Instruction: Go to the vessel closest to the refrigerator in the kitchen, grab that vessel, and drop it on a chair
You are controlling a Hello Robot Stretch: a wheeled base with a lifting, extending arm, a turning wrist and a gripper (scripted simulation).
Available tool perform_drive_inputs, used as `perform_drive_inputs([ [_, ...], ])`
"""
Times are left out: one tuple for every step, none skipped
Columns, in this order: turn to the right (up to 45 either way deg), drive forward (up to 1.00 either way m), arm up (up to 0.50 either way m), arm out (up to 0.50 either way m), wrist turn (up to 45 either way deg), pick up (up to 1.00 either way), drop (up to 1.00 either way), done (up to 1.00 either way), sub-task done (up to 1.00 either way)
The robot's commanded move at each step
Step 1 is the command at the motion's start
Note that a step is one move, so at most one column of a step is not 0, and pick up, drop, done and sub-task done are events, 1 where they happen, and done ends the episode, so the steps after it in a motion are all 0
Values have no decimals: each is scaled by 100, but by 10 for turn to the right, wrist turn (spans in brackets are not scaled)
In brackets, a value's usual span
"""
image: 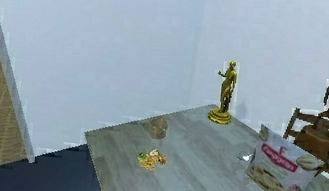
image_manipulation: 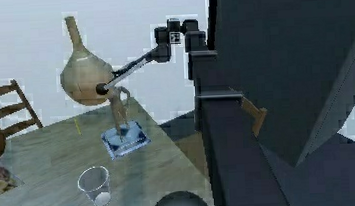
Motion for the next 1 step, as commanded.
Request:
perform_drive_inputs([
  [0,0,0,0,450,0,0,0,0],
])
